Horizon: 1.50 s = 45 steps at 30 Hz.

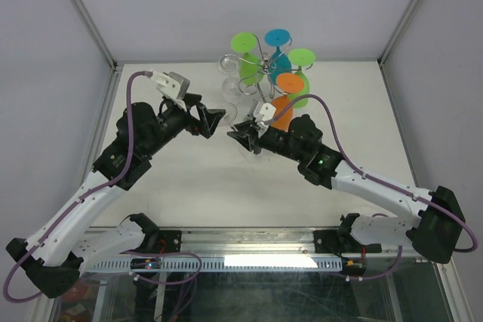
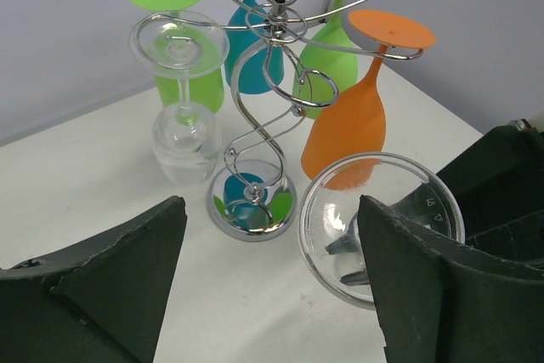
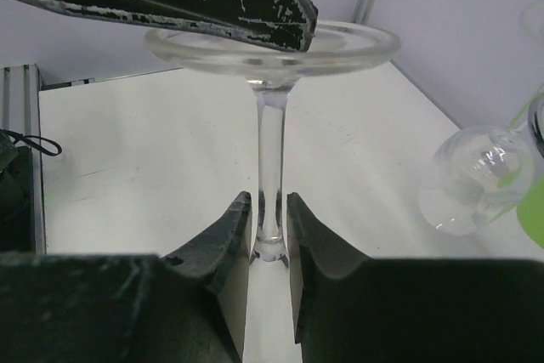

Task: Place the wine glass upside down on the wine glass rack
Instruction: Turn the wine glass upside down at the wine rack.

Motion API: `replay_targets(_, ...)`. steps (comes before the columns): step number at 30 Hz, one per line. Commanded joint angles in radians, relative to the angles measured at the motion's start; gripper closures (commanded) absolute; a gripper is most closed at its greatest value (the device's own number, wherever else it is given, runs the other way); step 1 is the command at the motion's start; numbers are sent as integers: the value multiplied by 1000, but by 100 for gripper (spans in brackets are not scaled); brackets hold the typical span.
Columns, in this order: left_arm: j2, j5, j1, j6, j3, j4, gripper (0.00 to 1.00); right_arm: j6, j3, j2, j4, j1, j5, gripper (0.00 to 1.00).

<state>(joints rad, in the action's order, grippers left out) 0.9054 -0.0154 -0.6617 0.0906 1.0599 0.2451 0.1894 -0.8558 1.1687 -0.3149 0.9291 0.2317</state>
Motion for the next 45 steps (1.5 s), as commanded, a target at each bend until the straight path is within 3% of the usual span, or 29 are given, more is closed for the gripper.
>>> replay_targets(1, -10, 45, -5, -12, 18, 34, 21, 18, -14, -68, -112, 4, -11, 100)
replay_targets(22, -20, 94, -5, -24, 24, 40, 21, -41, 27, -113, -129, 3, -52, 100)
replay_targets(35, 7, 127, -5, -54, 156, 40, 17, -57, 96, -121, -145, 4, -156, 100)
replay_targets(45, 84, 211, 3, -43, 215, 48, 16, -78, 173, -175, -269, -6, -291, 100)
